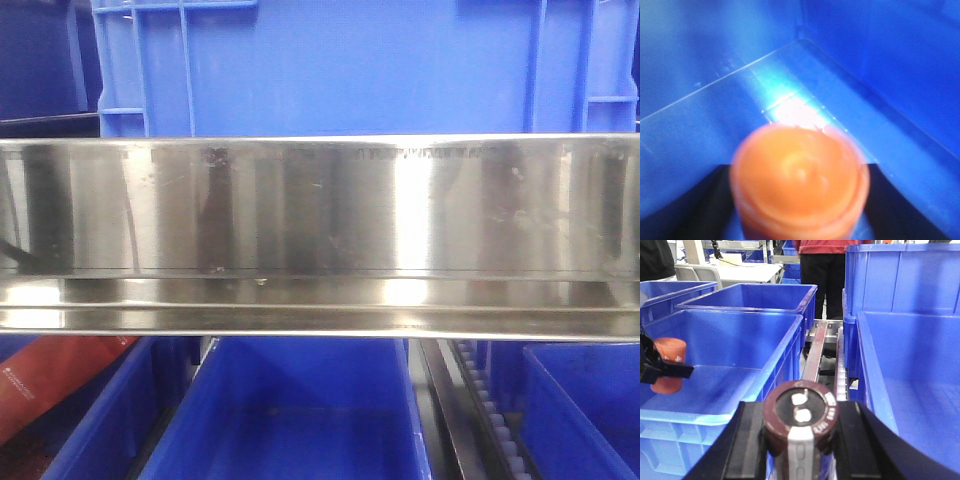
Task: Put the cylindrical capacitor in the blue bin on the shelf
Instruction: 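Move left gripper over a blue bin and release the orange capacitor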
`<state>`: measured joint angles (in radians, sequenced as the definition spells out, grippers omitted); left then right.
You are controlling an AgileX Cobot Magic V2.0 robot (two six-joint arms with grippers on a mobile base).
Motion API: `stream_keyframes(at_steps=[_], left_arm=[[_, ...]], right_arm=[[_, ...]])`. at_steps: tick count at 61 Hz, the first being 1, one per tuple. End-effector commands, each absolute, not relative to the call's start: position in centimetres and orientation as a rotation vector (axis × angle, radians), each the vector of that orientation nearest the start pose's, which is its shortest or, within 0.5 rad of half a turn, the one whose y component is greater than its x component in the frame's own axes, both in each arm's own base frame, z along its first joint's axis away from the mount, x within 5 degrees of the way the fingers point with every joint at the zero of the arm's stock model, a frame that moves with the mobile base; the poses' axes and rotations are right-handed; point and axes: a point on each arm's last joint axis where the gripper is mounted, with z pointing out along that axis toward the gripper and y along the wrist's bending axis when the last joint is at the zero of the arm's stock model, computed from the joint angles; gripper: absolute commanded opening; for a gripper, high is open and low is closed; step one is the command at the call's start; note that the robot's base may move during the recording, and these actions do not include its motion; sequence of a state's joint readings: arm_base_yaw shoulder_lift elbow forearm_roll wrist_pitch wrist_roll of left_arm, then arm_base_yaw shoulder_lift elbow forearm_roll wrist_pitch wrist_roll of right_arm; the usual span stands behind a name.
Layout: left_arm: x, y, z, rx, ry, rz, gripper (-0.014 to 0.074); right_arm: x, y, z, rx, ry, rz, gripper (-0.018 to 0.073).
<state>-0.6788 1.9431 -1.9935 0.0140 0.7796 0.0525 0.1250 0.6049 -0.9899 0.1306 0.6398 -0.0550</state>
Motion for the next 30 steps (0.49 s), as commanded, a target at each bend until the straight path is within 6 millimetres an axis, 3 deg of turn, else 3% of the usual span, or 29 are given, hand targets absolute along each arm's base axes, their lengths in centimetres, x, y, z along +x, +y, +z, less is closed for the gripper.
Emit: stream_keyframes(at_steps=[1, 15, 30], left_arm=[[35.3, -28.7, 38.5, 0.791, 2.041, -0.349, 0.06], [33.9, -27.6, 40.6, 0.787, 2.036, -0.353, 0.0356], [29.8, -23.9, 45.8, 0.781, 2.027, -0.329, -0.0091]], right_arm=[[9.0, 1.9, 43.8, -0.124, 1.708, 0.2, -0.0162], [9.0, 1.9, 43.8, -0.124, 1.708, 0.2, -0.0162], [9.0, 1.9, 43.8, -0.124, 1.707, 0.2, -0.0162]])
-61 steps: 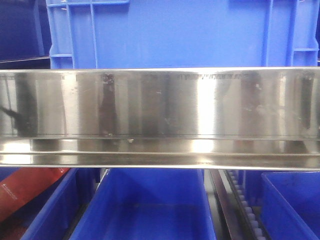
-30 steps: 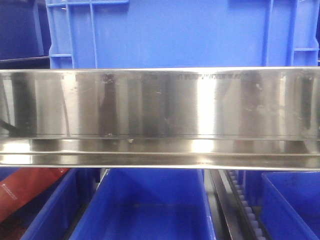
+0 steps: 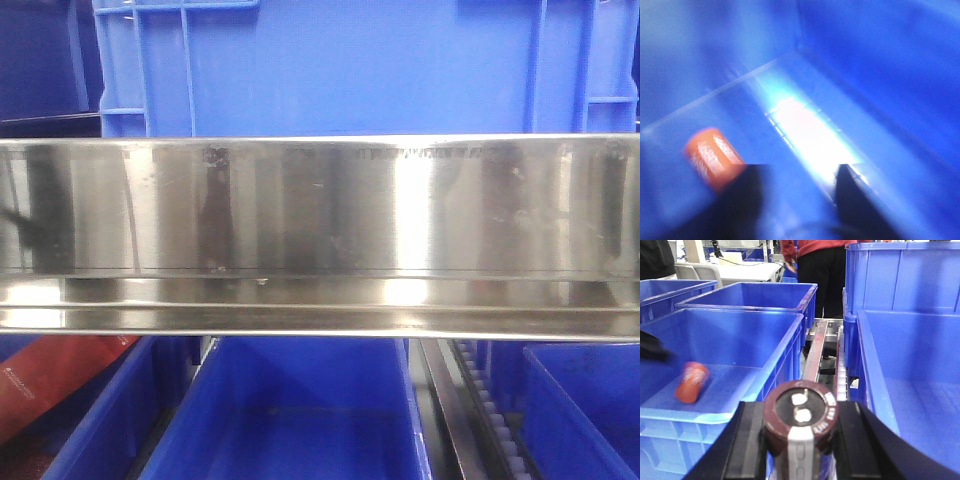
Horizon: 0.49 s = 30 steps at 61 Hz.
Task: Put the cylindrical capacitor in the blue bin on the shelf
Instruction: 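Move left gripper over a blue bin and release the orange capacitor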
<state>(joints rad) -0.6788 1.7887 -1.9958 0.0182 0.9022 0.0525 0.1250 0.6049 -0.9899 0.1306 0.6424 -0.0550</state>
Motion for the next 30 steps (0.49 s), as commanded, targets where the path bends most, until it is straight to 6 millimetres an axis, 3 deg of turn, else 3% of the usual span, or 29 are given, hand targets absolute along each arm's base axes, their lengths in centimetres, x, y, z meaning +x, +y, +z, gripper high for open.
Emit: stream_keyframes(at_steps=[1, 16, 30], left_arm=[[29.5, -23.6, 46.1, 0.781, 2.028, -0.326, -0.0111], [24.0, -19.0, 49.7, 0.759, 2.014, -0.334, -0.0111], [18.4, -13.2, 49.6, 0.608, 1.94, -0.282, -0.0111]], right_arm=[[9.0, 1.9, 43.8, -0.124, 1.707, 0.2, -0.0162], [9.0, 1.9, 43.7, -0.126, 1.721, 0.2, -0.0162], [9.0, 1.9, 43.6, -0.128, 1.73, 0.201, -0.0162]])
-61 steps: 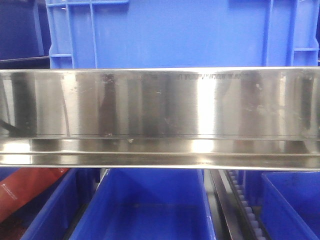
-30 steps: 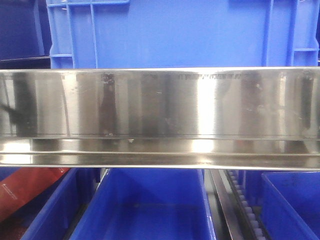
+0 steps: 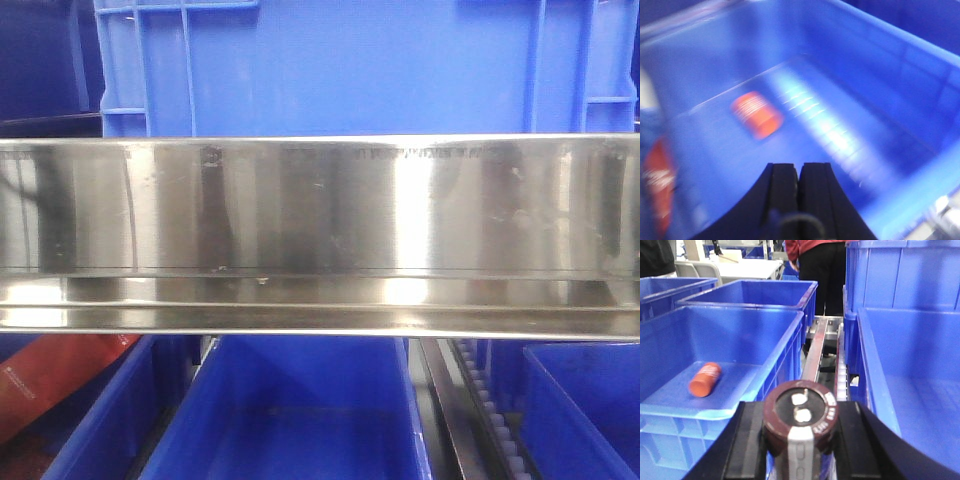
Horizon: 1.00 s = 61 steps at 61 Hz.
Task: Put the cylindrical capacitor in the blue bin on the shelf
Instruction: 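Move left gripper over a blue bin and release the orange capacitor, then lower right gripper into a blue bin and release the maroon capacitor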
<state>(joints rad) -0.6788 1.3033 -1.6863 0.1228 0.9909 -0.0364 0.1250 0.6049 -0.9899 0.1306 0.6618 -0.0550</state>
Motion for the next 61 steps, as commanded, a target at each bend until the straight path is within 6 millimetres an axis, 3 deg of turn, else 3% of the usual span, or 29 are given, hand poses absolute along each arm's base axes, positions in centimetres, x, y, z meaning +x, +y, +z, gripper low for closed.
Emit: stream_keyframes(at_steps=[1, 15, 23, 36, 48, 61], left_arm=[[17.7, -12.7, 49.4, 0.601, 1.936, -0.278, -0.0111], [11.5, -7.6, 46.6, 0.515, 1.893, -0.332, -0.0111], [9.2, -5.5, 44.9, 0.455, 1.868, -0.361, -0.0111], [6.6, -3.2, 43.5, 0.406, 1.825, -0.368, -0.0111], [6.1, -2.7, 43.3, 0.401, 1.824, -0.372, -0.0111], [6.1, -2.7, 43.3, 0.401, 1.828, -0.37, -0.0111]], right_arm=[[9.0, 1.9, 43.6, -0.128, 1.732, 0.201, -0.0162], [9.4, 1.9, 43.5, -0.128, 1.741, 0.2, -0.0162], [10.4, 2.1, 43.7, -0.13, 1.747, 0.207, -0.0162], [13.0, 3.6, 46.9, -0.239, 1.716, 0.244, -0.0162], [17.8, 7.3, 50.1, -0.41, 1.698, 0.304, -0.0162], [24.2, 12.7, 49.4, -0.534, 1.774, 0.367, -0.0162]])
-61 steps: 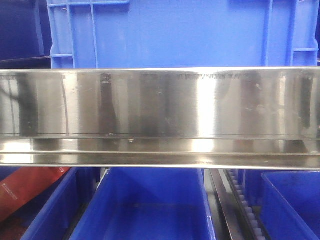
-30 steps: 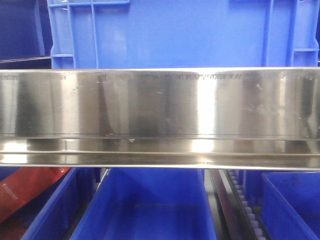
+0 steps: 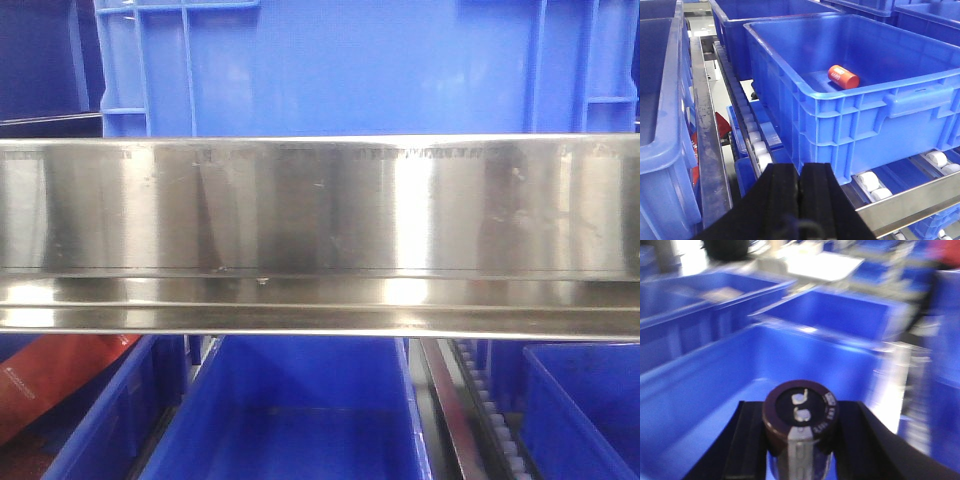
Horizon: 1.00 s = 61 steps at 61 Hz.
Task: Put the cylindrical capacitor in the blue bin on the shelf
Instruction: 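Lower right gripper into a blue bin and release the maroon capacitor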
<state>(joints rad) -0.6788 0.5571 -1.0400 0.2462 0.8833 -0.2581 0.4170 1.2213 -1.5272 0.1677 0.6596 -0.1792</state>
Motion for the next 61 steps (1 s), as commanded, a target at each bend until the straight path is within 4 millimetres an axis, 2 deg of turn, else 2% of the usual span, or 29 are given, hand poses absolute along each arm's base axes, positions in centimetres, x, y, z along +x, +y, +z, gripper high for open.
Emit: stream_keyframes(at_steps=[1, 7, 15, 19, 23, 28, 32, 36, 39, 51, 61], left_arm=[[6.1, -2.7, 43.3, 0.401, 1.828, -0.37, -0.0111], [6.1, -2.7, 43.3, 0.401, 1.828, -0.37, -0.0111], [6.1, -2.7, 43.3, 0.401, 1.824, -0.372, -0.0111], [6.1, -2.7, 43.3, 0.401, 1.824, -0.374, -0.0111], [6.1, -2.8, 43.3, 0.401, 1.825, -0.378, -0.0111], [6.1, -2.8, 43.3, 0.401, 1.826, -0.38, -0.0111], [6.1, -2.8, 43.3, 0.401, 1.826, -0.38, -0.0111], [6.1, -2.8, 43.3, 0.401, 1.826, -0.38, -0.0111], [6.1, -2.8, 43.3, 0.401, 1.826, -0.38, -0.0111], [6.1, -2.8, 43.3, 0.401, 1.826, -0.38, -0.0111], [6.1, -2.8, 43.3, 0.401, 1.826, -0.38, -0.0111]], right_arm=[[24.9, 13.2, 49.1, -0.545, 1.79, 0.37, -0.0162], [28.2, 15.6, 47.1, -0.592, 1.879, 0.376, -0.0162], [31.7, 17.7, 44.2, -0.625, 1.975, 0.371, -0.0161], [33.5, 18.6, 42.2, -0.642, 2.035, 0.365, -0.0115], [34.6, 19.2, 40.5, -0.652, 2.077, 0.36, 0.0011], [35.5, 19.7, 38.9, -0.664, 2.123, 0.354, 0.0242], [35.9, 19.9, 38.1, -0.673, 2.151, 0.352, 0.0377], [36.0, 19.9, 37.8, -0.676, 2.162, 0.351, 0.0467], [36.0, 19.9, 37.8, -0.676, 2.162, 0.351, 0.0503], [35.4, 19.6, 38.9, -0.669, 2.132, 0.354, 0.0489], [34.0, 18.4, 41.4, -0.644, 2.077, 0.357, 0.0372]])
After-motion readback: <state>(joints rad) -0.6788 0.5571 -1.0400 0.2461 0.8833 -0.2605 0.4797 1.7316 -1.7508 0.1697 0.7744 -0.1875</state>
